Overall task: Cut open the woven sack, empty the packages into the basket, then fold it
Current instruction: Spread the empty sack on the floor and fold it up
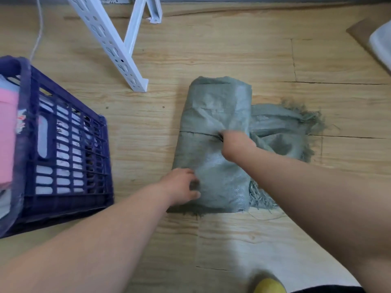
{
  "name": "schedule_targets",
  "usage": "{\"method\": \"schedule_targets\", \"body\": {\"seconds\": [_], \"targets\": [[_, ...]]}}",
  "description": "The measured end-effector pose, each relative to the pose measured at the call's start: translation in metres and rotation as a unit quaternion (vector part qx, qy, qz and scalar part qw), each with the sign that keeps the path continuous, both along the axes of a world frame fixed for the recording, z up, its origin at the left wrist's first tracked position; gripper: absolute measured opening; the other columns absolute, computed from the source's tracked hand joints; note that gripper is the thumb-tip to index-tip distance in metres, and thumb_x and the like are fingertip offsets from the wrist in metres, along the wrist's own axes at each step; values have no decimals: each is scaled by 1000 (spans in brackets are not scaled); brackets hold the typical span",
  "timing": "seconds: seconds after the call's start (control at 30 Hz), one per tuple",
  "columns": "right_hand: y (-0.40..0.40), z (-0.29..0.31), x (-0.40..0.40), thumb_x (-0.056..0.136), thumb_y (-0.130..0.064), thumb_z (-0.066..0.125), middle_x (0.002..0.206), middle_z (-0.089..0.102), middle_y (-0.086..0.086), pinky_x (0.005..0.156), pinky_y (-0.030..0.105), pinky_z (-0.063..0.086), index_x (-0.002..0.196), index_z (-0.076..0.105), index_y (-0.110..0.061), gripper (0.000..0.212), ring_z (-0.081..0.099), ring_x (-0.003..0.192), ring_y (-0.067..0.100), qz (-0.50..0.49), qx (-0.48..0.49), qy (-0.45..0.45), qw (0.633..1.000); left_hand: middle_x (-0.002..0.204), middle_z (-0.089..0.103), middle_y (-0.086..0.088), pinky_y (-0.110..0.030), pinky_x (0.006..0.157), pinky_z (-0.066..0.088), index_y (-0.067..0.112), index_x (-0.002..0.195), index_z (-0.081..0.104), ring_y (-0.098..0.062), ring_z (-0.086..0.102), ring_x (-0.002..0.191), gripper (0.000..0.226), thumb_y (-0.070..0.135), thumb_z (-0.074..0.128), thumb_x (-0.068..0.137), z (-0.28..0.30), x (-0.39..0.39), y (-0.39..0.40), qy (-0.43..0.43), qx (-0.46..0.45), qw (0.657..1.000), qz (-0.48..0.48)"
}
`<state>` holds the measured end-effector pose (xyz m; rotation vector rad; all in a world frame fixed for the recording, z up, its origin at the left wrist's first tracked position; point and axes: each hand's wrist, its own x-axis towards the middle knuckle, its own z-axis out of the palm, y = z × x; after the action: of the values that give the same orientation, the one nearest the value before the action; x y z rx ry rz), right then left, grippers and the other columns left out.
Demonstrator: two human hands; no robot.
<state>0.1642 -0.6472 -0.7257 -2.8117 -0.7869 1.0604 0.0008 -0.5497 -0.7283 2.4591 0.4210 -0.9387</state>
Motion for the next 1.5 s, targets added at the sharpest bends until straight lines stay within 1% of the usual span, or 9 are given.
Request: {"method": "schedule_targets", "body": {"seconds": [0.07,0.23,0.37,0.53,0.77,0.97,1.23,1.37,1.5], "targets": [[-12,-6,6,87,-1,54,110,66,16,67,34,53,124,57,-2,37,63,90,28,16,-101,64,993,147,41,-3,-35,111,33,21,139,49,-23,38,135,55,37,63,88,-2,-11,10,-36,3,993,109],[-13,-4,11,89,-1,47,65,49,9,49,25,40,70,49,-5,19,48,55,20,-101,-38,71,992,157,26,-10,-39,114,29,16,153,8,-31,33,140,95,44,68,84,-13,-16,17,12,-95,888,450],[-10,-8,-14,98,-16,47,63,54,13,59,32,42,96,50,1,17,49,57,25,-218,2,244,945,140,49,-9,-39,100,45,18,152,1,-27,55,122,130,71,70,57,-20,-8,9,76,-163,827,533],[-9,-12,-25,98,-28,52,94,59,18,47,25,40,142,35,-16,49,45,52,18,-234,129,339,902,98,72,1,-20,63,51,19,110,63,-13,64,80,44,33,79,72,-7,1,3,11,-233,827,512],[30,3,-27,99,-29,51,122,62,14,48,22,36,130,50,-22,31,35,51,11,-276,277,438,810,117,63,-5,-43,87,51,26,131,41,-33,61,103,61,26,67,76,55,27,26,-141,128,874,446],[12,-1,0,95,-33,56,74,59,14,48,27,41,98,62,-9,25,45,48,21,-301,245,251,887,142,45,-5,-52,102,31,31,152,11,-29,37,132,83,57,53,85,81,61,-20,-125,218,950,183],[-95,3,67,96,-29,43,91,52,9,78,34,44,72,49,-16,27,51,86,25,-420,138,8,897,145,41,4,-54,113,25,36,147,28,-20,34,136,61,54,47,92,54,45,-63,-154,40,986,41],[-84,-2,63,95,-36,48,112,66,18,77,33,47,114,60,-2,41,64,99,32,-424,103,-2,900,144,40,1,-43,110,34,28,145,38,-23,35,134,61,43,56,90,34,37,-50,-96,32,994,38],[-73,2,47,95,-27,53,113,64,14,75,31,46,110,61,-2,30,62,106,32,-292,25,-9,956,151,31,1,-41,114,30,28,147,35,-24,30,139,65,43,59,89,25,34,-51,-60,8,997,37]]}}
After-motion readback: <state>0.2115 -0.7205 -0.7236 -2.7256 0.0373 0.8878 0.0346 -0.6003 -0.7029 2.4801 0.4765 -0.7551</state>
